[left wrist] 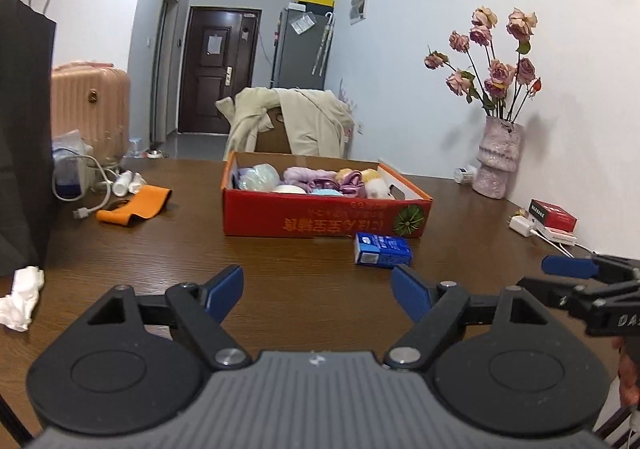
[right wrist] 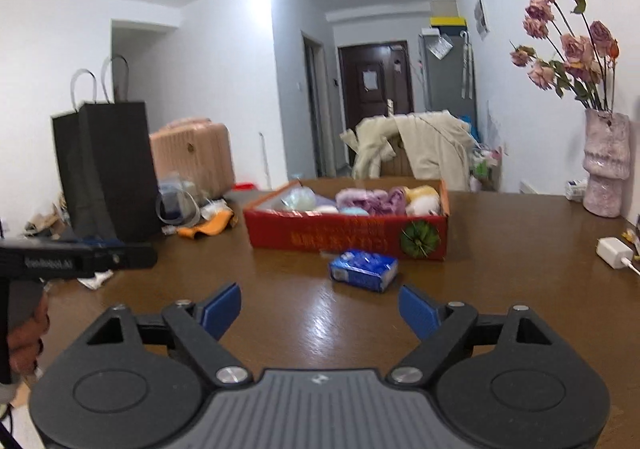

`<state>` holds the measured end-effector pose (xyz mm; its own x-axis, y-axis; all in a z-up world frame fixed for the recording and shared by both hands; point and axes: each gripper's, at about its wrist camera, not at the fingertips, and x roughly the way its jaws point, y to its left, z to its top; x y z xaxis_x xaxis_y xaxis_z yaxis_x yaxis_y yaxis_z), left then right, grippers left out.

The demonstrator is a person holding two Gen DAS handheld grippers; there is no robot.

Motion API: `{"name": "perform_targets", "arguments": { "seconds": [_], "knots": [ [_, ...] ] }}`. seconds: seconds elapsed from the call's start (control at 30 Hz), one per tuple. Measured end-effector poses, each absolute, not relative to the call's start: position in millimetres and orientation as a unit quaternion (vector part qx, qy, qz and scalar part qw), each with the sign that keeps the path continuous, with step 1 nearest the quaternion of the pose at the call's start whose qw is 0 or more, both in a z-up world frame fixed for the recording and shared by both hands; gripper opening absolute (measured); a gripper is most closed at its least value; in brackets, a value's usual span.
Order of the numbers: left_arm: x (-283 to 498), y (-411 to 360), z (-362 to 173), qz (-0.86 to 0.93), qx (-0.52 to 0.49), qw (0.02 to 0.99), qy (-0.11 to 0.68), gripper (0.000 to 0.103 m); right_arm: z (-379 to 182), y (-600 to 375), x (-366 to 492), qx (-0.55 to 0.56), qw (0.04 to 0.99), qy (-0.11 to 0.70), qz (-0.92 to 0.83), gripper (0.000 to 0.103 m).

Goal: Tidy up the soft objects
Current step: 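Move both grippers back toward the blue handkerchief pack, then grasp the blue handkerchief pack with both grippers together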

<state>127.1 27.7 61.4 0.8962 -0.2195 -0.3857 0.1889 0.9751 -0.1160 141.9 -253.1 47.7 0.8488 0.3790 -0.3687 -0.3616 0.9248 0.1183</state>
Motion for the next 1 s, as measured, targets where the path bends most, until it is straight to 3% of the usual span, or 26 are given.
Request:
{"name": "perform_targets", "arguments": {
  "seconds": [0.2,0.23,0.37,0.43,0.6,0.77,0.9,1.0],
  "knots": [
    [157,19,51,-0.121,-0.041,0.966,0.226,0.082,36,-259,170,0.049,0.959,0.221,0.172,0.084],
    [165,18,49,-0.125,-0.042,0.964,0.231,0.078,34,-260,177,0.055,0.957,0.225,0.172,0.084],
    [207,10,46,-0.143,-0.057,0.956,0.249,0.066,27,-266,216,0.083,0.950,0.251,0.167,0.070],
    [237,4,43,-0.155,-0.063,0.951,0.262,0.056,24,-268,240,0.097,0.944,0.264,0.171,0.066],
    [317,-19,28,-0.197,-0.082,0.925,0.314,0.043,14,-265,307,0.123,0.934,0.292,0.167,0.054],
    [374,-37,2,-0.209,-0.095,0.907,0.353,0.038,-8,-260,361,0.153,0.918,0.332,0.155,0.037],
    [388,-38,-17,-0.227,-0.120,0.891,0.374,0.028,-27,-257,377,0.166,0.912,0.343,0.154,0.032],
    [390,-34,-21,-0.237,-0.136,0.886,0.376,0.026,-34,-260,380,0.185,0.907,0.340,0.166,0.031]
  ]
}}
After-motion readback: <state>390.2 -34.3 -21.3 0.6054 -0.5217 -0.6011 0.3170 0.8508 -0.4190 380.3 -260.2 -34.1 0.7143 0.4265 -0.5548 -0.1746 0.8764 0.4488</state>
